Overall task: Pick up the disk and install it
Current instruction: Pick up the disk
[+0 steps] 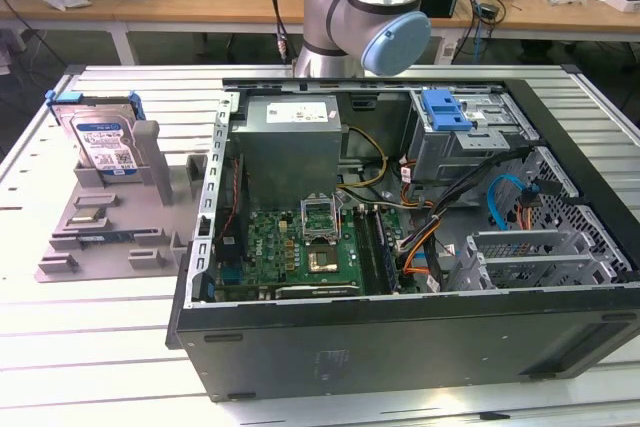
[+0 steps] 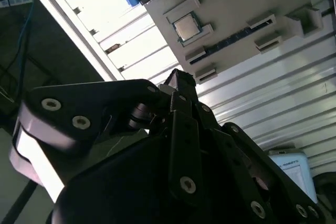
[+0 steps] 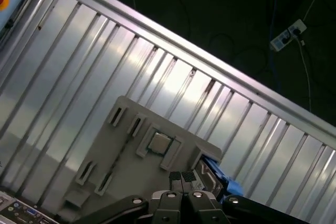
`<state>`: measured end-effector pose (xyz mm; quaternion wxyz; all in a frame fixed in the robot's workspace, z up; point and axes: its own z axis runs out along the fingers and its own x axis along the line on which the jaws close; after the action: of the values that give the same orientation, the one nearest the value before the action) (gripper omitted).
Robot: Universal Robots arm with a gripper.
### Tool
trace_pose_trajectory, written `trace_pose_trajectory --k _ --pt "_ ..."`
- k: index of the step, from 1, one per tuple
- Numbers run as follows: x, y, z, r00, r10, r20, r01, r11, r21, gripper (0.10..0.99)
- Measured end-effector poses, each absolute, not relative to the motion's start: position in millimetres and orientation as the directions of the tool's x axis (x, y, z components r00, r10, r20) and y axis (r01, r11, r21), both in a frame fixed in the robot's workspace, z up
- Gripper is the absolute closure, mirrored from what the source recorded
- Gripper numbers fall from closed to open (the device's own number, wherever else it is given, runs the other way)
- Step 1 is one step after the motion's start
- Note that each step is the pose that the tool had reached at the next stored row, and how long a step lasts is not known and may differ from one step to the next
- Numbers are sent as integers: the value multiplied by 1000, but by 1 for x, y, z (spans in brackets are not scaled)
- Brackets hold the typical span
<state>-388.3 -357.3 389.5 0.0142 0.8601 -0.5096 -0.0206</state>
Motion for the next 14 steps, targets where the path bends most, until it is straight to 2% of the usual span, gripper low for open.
trace_pose_trajectory --k 14 --pt "-388 -357 389 276 -961 -21 -960 -277 46 980"
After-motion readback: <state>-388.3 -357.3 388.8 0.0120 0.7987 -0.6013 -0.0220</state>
